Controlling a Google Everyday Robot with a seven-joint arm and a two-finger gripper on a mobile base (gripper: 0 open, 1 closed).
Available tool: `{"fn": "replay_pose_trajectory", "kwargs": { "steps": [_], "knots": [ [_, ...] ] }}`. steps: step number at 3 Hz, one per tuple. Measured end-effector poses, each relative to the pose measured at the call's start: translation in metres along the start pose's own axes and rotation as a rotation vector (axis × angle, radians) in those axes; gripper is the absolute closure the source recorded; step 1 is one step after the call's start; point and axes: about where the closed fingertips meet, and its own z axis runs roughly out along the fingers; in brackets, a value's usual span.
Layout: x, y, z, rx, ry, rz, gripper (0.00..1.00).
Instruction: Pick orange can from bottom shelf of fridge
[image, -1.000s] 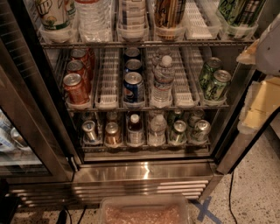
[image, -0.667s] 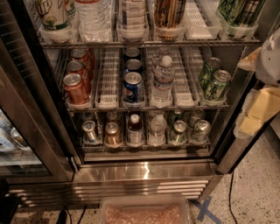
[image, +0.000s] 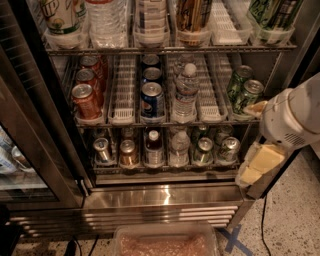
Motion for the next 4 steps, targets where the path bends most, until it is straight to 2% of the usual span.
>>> {"fn": "replay_pose_trajectory", "kwargs": {
  "steps": [1,2,3,4],
  "knots": [
    [-0.013,0.012,0.016,-0.023,-0.042,-0.050,0.00],
    [-0.014,0.012,0.016,-0.024,-0.044,-0.055,0.00],
    [-0.019,0.022,0.021,-0.033,-0.080,-0.058,0.00],
    [-0.029,0.041,0.053,-0.050,-0.168,-0.044,0.00]
  ]
}}
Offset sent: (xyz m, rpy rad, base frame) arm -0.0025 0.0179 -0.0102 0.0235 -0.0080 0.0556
